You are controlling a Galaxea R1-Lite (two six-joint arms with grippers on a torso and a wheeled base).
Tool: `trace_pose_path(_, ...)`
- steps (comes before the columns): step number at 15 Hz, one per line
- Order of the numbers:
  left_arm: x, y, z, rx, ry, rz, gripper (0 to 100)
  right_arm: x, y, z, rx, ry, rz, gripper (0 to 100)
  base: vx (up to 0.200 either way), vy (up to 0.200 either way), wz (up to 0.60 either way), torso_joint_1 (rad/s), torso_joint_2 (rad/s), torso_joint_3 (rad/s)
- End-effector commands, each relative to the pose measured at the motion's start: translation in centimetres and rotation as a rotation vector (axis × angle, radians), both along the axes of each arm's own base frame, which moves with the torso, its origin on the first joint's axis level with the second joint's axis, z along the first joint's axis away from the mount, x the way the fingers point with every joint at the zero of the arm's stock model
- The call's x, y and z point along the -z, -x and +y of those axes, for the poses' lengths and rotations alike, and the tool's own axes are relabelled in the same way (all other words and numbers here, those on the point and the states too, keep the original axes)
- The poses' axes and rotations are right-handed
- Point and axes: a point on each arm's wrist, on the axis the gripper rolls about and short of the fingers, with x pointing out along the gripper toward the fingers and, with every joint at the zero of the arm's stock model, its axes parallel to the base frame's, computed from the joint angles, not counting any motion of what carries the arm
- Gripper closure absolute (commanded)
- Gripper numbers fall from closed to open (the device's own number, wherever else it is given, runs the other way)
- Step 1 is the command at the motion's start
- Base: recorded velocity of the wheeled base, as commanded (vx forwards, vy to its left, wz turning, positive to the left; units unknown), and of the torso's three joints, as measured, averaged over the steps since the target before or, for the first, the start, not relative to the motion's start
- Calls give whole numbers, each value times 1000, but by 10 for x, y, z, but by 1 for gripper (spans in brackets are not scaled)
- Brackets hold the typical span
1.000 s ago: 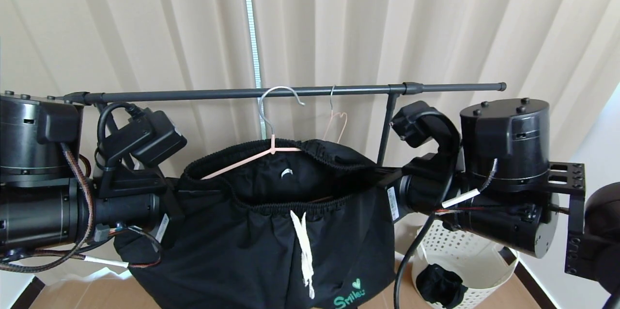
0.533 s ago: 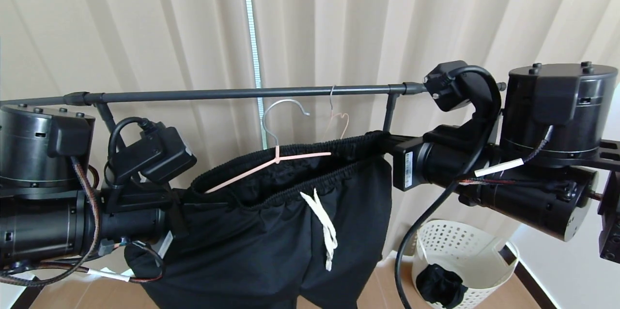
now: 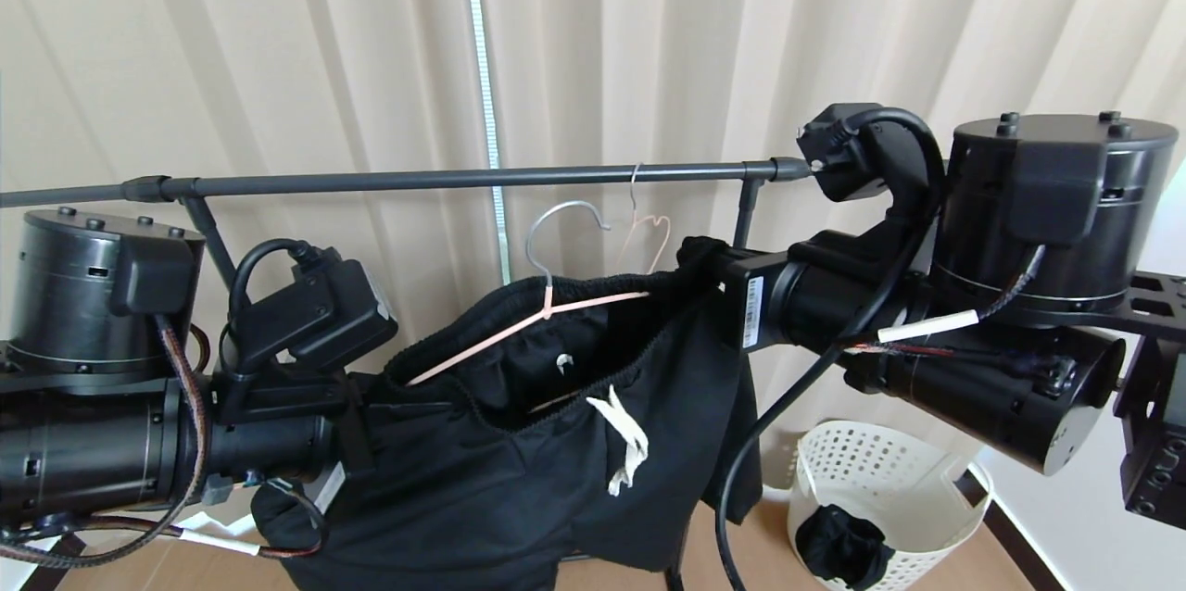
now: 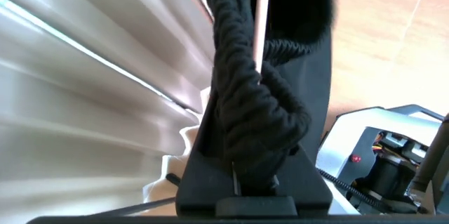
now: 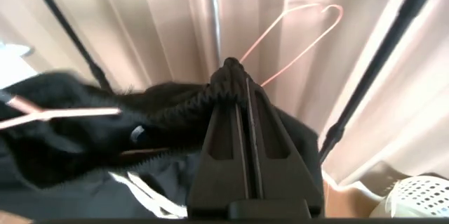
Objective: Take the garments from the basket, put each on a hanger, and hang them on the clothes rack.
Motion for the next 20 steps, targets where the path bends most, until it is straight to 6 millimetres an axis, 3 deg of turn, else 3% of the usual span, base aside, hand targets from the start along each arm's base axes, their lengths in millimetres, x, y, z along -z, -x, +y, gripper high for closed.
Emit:
trace_pose_path(1, 0, -3, -1, -16, 9, -11, 100, 7, 4, 11, -16, 20, 12, 100, 0, 0, 0, 0, 0, 0)
trace_pose_path(5, -2, -7, -2, -73, 50, -7, 100, 15, 12, 16, -35, 52, 29, 100, 0, 0, 0, 0, 0, 0)
trace_pose_path(9, -3, -5, -1, -67, 57, -16, 100, 29, 5, 25, -36, 85, 55, 100, 0, 0, 0, 0, 0, 0)
trace_pose_path(12, -4, -5, -1, -67, 58, -17, 100, 35, 17, 11, -132, 202, 70, 100, 0, 0, 0, 0, 0, 0)
trace_pose_path(14, -3, -5, -1, -67, 57, -16, 100, 29, 27, 2, -249, 190, 69, 100, 0, 0, 0, 0, 0, 0)
trace_pose_path(16, -3, -5, -1, -64, 57, -16, 100, 30, 27, 2, -253, 187, 72, 100, 0, 0, 0, 0, 0, 0)
trace_pose_path(17, -3, -5, -1, -63, 56, -17, 100, 30, 27, 2, -253, 185, 69, 0, 0, 0, 0, 0, 0, 0)
trace_pose_path(20, -3, -5, -1, -63, 56, -17, 100, 23, 27, -5, -239, 173, 58, 0, 0, 0, 0, 0, 0, 0)
